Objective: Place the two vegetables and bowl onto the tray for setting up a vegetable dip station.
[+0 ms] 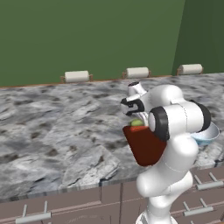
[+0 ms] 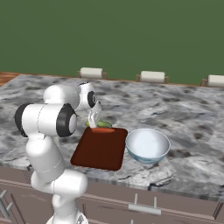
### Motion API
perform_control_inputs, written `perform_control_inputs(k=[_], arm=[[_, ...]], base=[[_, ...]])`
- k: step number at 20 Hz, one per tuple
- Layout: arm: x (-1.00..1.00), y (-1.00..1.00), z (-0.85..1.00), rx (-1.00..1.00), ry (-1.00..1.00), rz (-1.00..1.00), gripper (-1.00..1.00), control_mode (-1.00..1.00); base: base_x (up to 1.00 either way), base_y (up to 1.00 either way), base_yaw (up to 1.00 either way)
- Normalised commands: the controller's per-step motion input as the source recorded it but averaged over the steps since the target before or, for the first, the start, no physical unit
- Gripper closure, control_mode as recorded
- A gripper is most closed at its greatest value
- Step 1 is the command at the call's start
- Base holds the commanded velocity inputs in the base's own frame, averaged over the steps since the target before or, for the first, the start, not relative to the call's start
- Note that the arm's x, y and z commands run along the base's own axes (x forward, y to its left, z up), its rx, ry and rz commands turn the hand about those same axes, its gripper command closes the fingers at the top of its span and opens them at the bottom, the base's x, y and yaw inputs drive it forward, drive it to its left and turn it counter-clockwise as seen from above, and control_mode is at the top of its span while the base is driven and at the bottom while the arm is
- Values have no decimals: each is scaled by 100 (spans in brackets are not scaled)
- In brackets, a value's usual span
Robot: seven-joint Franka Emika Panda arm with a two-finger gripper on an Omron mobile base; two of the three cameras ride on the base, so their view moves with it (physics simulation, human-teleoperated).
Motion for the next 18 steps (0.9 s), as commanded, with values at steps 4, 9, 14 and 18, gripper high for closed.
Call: perform_control_inputs(k=[4, 9, 14, 18], arm=[[4, -1, -39, 0, -12, 0, 100, -100], [0, -7, -29, 1, -16, 0, 100, -100], [0, -10, -19, 2, -17, 0, 100, -100], [1, -3, -9, 0, -12, 0, 100, -100]], base=[[0, 0, 0], [0, 0, 0], [0, 0, 0], [0, 0, 0]])
